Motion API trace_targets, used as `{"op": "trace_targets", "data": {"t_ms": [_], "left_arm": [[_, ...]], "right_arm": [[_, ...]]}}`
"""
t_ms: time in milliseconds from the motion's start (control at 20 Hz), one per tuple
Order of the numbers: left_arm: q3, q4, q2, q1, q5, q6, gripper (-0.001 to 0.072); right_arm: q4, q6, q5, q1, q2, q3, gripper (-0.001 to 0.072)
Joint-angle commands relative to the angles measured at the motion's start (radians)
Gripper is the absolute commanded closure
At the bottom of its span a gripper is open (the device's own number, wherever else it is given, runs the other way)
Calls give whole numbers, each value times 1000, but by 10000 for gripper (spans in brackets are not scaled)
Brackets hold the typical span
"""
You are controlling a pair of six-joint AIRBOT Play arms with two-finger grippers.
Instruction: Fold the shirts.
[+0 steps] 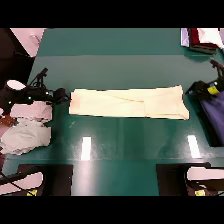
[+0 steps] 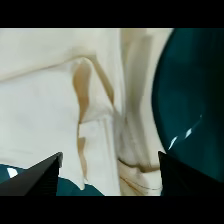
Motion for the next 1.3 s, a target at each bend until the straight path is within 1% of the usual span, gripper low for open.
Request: {"op": "trace_targets", "data": {"t_ms": [0, 100, 300, 450, 550, 600, 650, 800, 850, 900, 950, 1050, 1150, 1200, 1250], "left_arm": [[1, -2, -1, -82, -31, 0, 687], [1, -3, -1, -144, -7, -1, 687], [1, -3, -1, -235, 37, -40, 687], [1, -11, -1, -264, 63, -62, 687], [1, -22, -1, -265, 63, -62, 687], [1, -34, -1, -265, 63, -62, 687], [1, -36, -1, -265, 63, -62, 687], [1, -39, -1, -265, 58, -65, 688], [1, -39, -1, -265, 58, -66, 687], [1, -39, -1, -265, 58, -65, 687], [1, -39, -1, -265, 58, -65, 687], [1, -39, -1, -265, 55, -66, 688], [1, -39, -1, -265, 60, -87, 688], [5, -39, -1, -265, 64, -89, 689], [17, -39, -1, -265, 64, -90, 689]], "right_arm": [[205, -160, 32, -143, -43, -110, 34], [269, -196, 13, -186, -96, -145, 43], [287, -287, -11, -184, -170, -148, 44], [380, -344, -53, -167, -180, -148, 45], [411, -353, -45, -145, -180, -148, 49], [411, -361, -29, -132, -180, -149, 105], [408, -364, -19, -112, -180, -149, 120], [406, -364, -14, -53, -180, -148, 125], [405, -364, -18, -37, -180, -148, 161], [404, -364, -21, -26, -180, -149, 174], [404, -364, -23, -23, -180, -149, 206], [405, -363, -23, -23, -180, -148, 417], [408, -364, -21, -33, -180, -148, 666], [423, -372, -12, -33, -180, -148, 696], [449, -377, 0, -33, -179, -148, 697]]}}
